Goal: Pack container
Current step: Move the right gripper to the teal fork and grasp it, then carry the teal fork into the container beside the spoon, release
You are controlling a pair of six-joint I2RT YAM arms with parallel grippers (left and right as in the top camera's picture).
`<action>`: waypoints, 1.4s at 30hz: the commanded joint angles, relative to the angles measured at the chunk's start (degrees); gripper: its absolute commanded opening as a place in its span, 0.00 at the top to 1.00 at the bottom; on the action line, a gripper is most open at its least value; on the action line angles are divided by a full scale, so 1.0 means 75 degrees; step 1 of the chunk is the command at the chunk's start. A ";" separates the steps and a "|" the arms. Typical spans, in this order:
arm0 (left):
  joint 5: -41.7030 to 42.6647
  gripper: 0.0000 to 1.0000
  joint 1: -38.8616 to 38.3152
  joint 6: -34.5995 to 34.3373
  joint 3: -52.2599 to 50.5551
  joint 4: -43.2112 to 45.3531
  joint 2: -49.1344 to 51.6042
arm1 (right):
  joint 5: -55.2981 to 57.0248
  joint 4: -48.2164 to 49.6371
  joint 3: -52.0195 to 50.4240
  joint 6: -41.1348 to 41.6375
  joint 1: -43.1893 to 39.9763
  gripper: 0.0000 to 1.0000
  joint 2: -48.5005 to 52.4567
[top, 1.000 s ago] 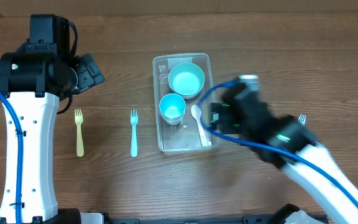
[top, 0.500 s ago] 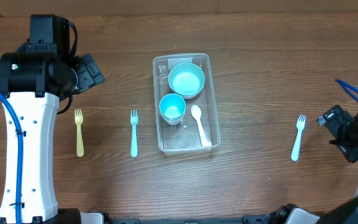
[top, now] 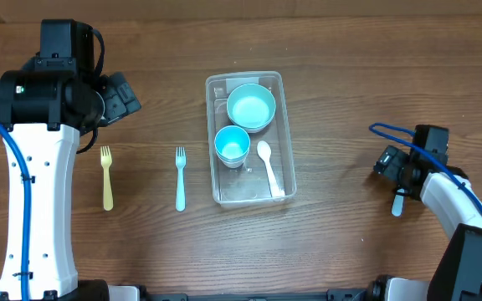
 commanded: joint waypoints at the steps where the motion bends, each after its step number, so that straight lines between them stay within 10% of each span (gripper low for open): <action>1: 0.0006 0.00 0.0006 -0.0099 0.0099 0.0003 0.0047 | -0.0157 0.0338 -0.0099 0.0026 -0.0306 0.00 0.0041; 8: 0.0006 0.00 0.0006 -0.0099 0.0099 0.0006 0.0047 | -0.1291 -0.0181 -0.0149 0.0149 -0.0764 0.02 0.0673; 12: 0.0006 0.00 0.0006 -0.0099 0.0099 0.0003 0.0047 | -0.1428 -0.1070 0.0076 0.0146 -0.0764 0.47 0.0673; 21: 0.0006 0.00 0.0006 -0.0099 0.0099 0.0006 0.0047 | -0.1428 -0.0874 0.0178 0.0143 -0.0764 0.92 0.0664; 33: 0.0006 0.00 0.0006 -0.0099 0.0099 0.0003 0.0047 | -0.1574 -0.1594 0.0898 -0.0003 -0.0379 0.96 -0.0175; 42: 0.0006 0.00 0.0006 -0.0099 0.0099 0.0006 0.0047 | -0.1629 -0.3427 0.2771 -0.0003 0.2509 0.95 -0.1224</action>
